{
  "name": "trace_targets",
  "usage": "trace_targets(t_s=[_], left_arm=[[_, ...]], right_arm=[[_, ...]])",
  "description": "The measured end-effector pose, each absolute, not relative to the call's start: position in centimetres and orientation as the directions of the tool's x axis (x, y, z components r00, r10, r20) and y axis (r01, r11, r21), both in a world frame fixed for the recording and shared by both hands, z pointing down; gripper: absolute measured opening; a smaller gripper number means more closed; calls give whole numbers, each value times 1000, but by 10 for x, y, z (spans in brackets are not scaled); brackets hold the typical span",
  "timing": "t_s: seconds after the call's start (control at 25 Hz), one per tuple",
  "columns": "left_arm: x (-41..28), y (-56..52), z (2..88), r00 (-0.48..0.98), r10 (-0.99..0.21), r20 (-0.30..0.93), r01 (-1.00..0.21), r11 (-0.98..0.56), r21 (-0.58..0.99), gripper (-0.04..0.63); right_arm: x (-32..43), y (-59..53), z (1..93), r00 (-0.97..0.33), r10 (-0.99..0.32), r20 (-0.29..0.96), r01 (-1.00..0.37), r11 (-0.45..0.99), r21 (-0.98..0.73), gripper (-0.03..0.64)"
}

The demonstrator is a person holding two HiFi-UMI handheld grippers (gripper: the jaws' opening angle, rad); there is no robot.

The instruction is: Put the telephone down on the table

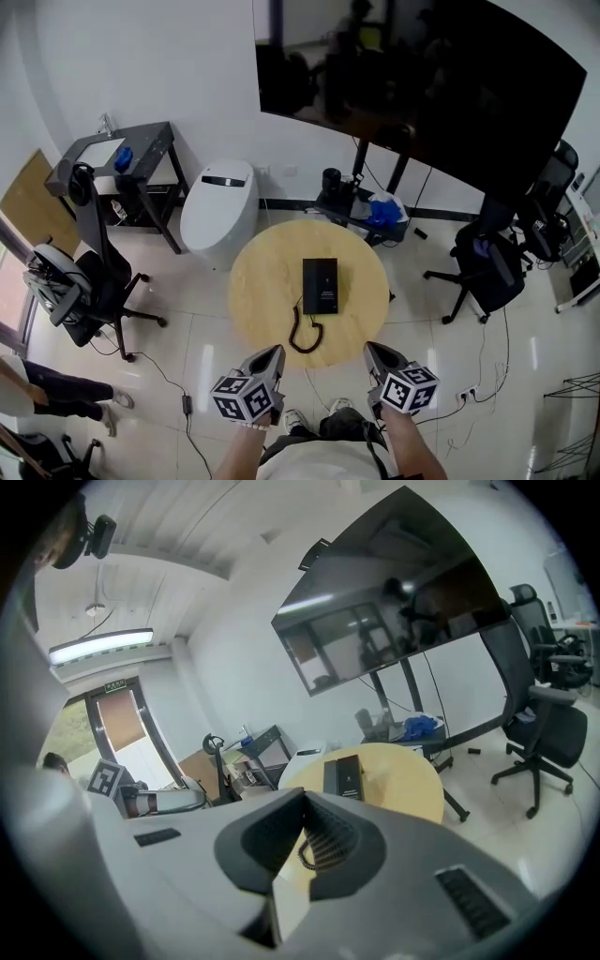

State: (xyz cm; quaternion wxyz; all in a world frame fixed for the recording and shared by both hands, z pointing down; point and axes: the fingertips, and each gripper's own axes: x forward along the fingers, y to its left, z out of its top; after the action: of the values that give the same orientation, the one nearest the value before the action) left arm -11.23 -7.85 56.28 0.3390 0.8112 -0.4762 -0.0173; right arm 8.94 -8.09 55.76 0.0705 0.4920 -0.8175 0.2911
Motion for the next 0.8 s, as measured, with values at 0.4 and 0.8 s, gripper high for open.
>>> trace_targets(t_s=[0.4,0.8], left_arm=[[-74,-41,563,544,-781,307,-764,-309,566,3],[-66,-29,562,491,-809,323,-789,-255,559,3]], right_arm=[[83,-35,568,-581,-708,401,-797,397,-455,0],[104,-29,563,-603,-699,385,-783,428,-451,2]])
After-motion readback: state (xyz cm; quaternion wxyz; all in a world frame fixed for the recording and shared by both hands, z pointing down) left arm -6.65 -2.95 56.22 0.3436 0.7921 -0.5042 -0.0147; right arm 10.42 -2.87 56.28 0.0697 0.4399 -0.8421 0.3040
